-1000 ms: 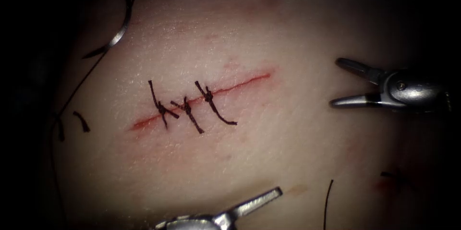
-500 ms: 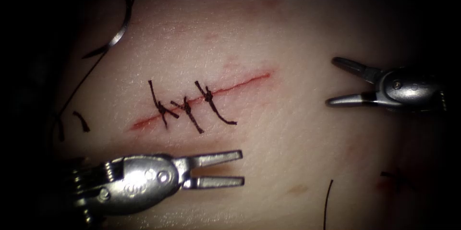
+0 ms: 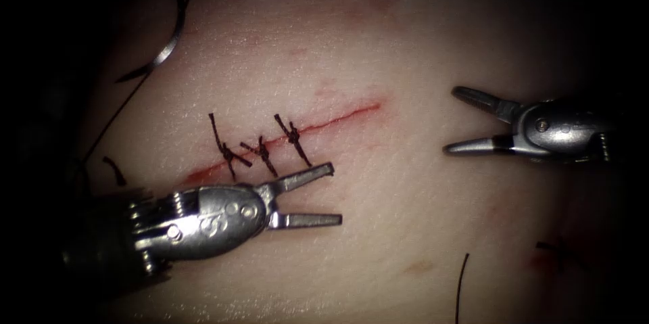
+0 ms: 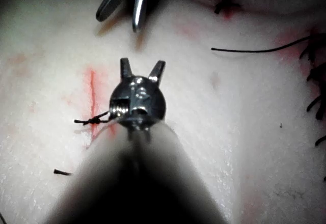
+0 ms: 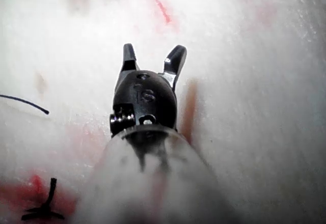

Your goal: Wound Closure

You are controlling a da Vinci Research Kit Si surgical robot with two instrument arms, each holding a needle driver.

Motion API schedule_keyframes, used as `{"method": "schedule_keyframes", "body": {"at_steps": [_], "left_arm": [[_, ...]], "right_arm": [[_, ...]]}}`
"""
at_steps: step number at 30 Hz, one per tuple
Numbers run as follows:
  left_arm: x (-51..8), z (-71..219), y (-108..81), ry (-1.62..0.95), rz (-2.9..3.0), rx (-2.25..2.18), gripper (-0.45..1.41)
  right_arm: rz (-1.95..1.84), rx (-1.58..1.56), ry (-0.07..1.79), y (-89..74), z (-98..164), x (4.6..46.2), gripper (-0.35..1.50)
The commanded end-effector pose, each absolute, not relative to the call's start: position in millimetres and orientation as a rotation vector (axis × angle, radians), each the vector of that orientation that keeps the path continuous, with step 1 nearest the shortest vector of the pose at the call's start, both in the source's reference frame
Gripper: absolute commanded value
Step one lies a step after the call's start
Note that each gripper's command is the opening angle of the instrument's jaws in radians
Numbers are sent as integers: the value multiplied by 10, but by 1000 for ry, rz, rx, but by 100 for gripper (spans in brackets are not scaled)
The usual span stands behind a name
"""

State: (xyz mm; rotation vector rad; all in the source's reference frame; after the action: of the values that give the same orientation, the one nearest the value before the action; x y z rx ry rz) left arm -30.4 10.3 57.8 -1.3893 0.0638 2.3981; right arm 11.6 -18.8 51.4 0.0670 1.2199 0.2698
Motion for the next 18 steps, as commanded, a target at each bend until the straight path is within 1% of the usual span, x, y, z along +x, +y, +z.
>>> {"method": "schedule_keyframes", "body": {"at_steps": [1,12,16,18], "left_arm": [[-310,585,106,80,2414,-1378,37],[-315,608,104,165,2462,-1281,27],[-318,613,100,174,2477,-1309,21],[-318,614,99,179,2483,-1307,14]], "right_arm": [[268,68,1221,-195,519,123,145],[263,65,1225,-200,521,127,145],[262,65,1227,-200,521,128,145],[257,61,1227,-200,520,128,145]]}}
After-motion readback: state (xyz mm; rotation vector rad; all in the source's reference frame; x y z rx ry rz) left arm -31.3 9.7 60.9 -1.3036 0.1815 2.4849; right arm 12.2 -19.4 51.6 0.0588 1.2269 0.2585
